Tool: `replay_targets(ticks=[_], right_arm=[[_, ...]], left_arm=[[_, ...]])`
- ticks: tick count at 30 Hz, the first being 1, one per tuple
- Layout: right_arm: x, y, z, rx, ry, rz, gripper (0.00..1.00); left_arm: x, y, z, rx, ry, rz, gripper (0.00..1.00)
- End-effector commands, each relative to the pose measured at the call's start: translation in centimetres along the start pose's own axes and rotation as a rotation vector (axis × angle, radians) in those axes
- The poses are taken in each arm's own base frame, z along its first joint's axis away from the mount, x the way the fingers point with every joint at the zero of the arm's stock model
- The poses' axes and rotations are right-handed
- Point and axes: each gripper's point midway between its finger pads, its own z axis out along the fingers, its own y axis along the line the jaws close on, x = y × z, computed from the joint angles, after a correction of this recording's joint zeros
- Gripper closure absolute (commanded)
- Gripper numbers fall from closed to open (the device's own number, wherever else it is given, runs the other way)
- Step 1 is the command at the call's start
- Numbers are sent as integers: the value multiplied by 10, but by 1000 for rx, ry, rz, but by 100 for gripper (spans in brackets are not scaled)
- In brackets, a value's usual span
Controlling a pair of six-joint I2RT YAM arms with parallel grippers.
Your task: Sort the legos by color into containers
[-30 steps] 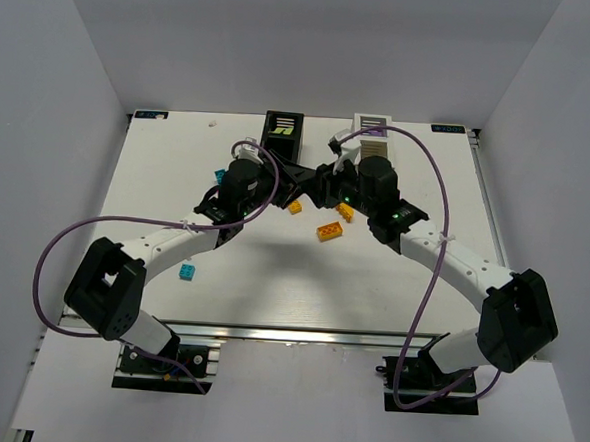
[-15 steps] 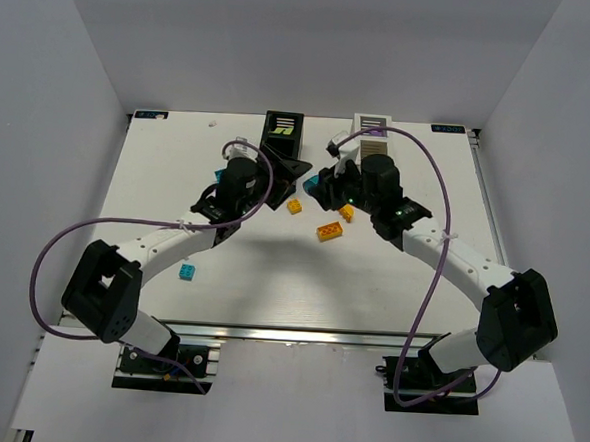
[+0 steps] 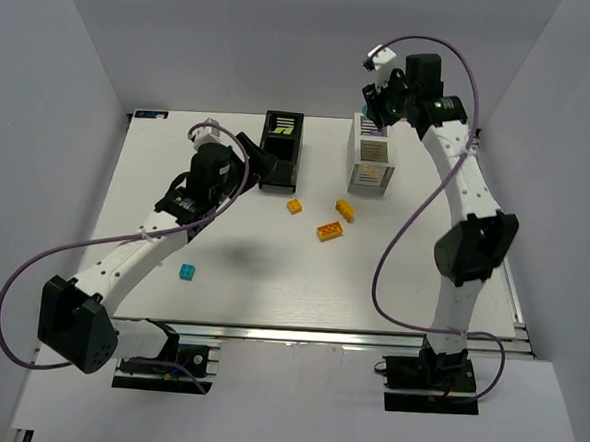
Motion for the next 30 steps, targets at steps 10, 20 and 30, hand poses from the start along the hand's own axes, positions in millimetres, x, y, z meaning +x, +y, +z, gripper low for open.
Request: replay_targets(ticks=[10,20,30], right_arm=[[92,-31,19,18,395,-185,100],[123,-36,20,1,444,-147,100],[122,-35,19,-6,432,-138,100]], left_arm=[[13,46,-46,-88,47,235,2],[34,80,-53,-164,99,232,2],[30,105,-60,-285,68,220,2]])
